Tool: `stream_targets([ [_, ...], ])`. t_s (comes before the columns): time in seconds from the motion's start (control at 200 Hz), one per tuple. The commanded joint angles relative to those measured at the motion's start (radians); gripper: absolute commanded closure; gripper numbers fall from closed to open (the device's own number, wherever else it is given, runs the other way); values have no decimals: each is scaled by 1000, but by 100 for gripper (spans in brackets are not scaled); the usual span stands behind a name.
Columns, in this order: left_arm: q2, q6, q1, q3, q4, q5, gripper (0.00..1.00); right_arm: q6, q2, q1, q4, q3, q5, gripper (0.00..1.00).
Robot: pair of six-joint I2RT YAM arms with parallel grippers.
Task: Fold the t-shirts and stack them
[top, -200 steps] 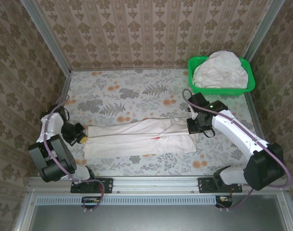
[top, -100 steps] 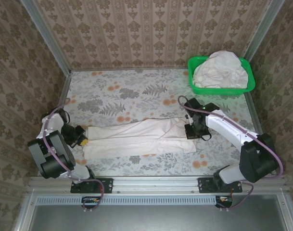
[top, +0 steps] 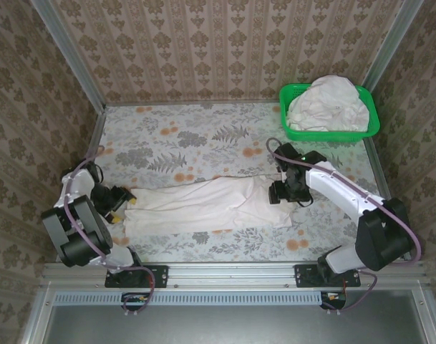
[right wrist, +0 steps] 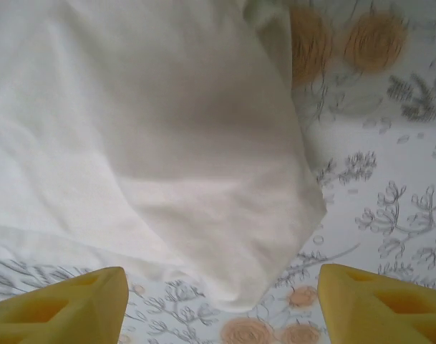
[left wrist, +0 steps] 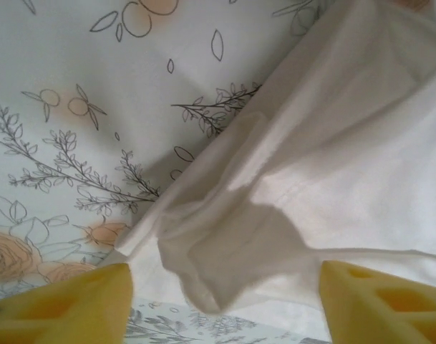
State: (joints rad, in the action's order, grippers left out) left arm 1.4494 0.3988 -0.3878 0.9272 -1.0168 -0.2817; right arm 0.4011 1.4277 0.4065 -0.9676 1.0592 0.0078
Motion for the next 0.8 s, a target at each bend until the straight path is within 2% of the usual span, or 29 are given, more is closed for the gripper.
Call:
stream_targets([
  [0.0,-91,34,31,54,-1,14,10,113,-13,-23,75,66,-16,28],
  [0.075,-122,60,82,80,13,25,0,161,46,-22,119,102,-72,32],
  [0.26,-219,83,269,90,141,51,0,251,261,-12,63,239,-160,42],
  [0.36,-293,29,371,65,241,61,0,272,343,-5,27,294,-170,53],
  [0.45,-356,-42,453,45,311,81,0,286,391,-3,26,315,-184,58],
  [0.665,-480,-240,534,-18,404,22,0,306,494,1,35,346,-210,66],
  [0.795,-508,-315,549,-25,387,6,0,305,489,0,23,349,-200,86],
])
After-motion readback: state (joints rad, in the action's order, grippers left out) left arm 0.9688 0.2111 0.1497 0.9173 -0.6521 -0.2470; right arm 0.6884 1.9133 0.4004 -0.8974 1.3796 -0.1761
